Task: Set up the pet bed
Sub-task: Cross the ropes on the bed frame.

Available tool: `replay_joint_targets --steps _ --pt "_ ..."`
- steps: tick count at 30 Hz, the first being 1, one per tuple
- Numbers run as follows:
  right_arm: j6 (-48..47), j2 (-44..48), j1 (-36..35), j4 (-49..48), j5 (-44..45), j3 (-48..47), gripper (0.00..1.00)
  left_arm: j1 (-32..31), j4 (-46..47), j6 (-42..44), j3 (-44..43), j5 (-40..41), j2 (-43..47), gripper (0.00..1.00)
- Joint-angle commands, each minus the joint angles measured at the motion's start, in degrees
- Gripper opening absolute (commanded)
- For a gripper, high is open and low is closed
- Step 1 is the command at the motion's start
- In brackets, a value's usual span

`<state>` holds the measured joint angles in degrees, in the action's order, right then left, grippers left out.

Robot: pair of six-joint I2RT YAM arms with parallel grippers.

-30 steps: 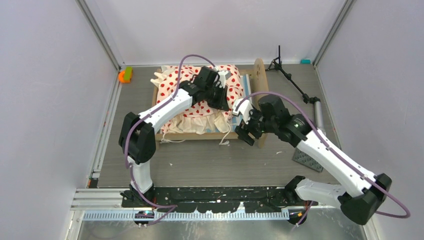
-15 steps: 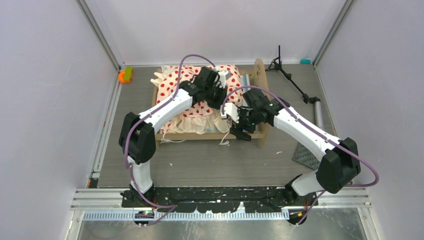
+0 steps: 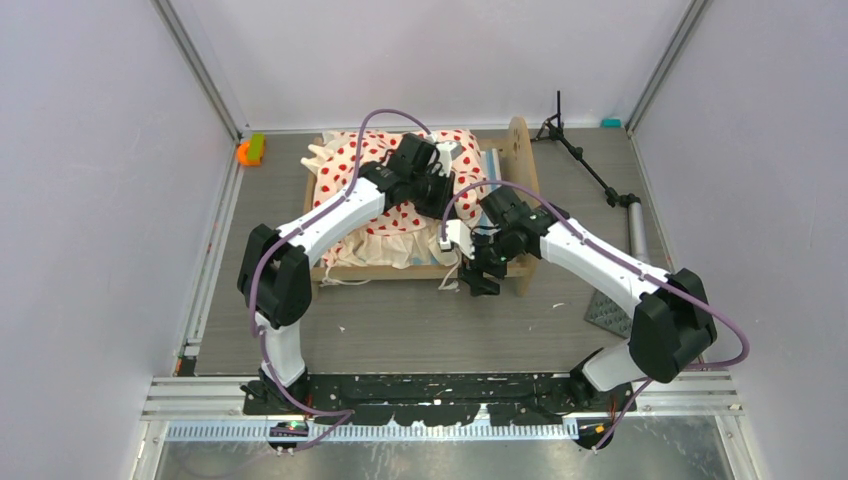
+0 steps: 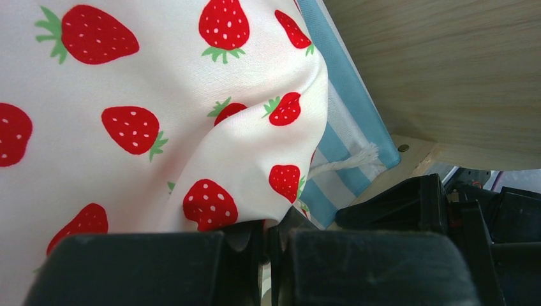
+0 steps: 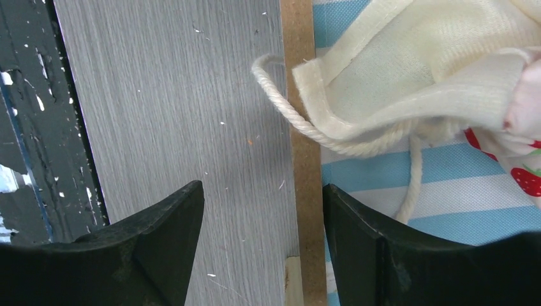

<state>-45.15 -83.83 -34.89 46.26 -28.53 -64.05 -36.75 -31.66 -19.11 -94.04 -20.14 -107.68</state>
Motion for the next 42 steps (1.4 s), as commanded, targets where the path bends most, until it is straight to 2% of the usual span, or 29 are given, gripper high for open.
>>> replay_joint_targets --steps 1,4,13,23,35,42 --pt "0.76 2.05 -1.42 1.20 -2.88 1.35 0.70 -0.12 1.69 0.31 -0.18 -0.78 -0.49 0.00" --pt "0.65 1.71 -2.04 1.99 -3.87 2.03 0.67 -0.05 1.74 0.14 -0.14 -0.82 -0.47 0.00" --pt "2.67 -4.25 -3.48 -0.95 0.38 3.58 0.63 -0.14 1.30 0.55 -0.50 -2.46 -0.67 0.01" --pt "4.45 -4.42 -4.48 -4.48 2.44 4.84 0.63 -0.08 0.00 1.18 -1.94 -4.21 -0.26 0.04" --pt "6.69 9.77 -4.41 -8.80 5.03 1.04 0.67 -0.78 -0.07 1.62 -0.74 -4.22 -0.62 0.02" --pt "3.72 9.12 -1.84 -6.98 4.69 -0.03 0.69 -0.85 0.28 1.54 -0.01 -3.59 -0.08 0.01"
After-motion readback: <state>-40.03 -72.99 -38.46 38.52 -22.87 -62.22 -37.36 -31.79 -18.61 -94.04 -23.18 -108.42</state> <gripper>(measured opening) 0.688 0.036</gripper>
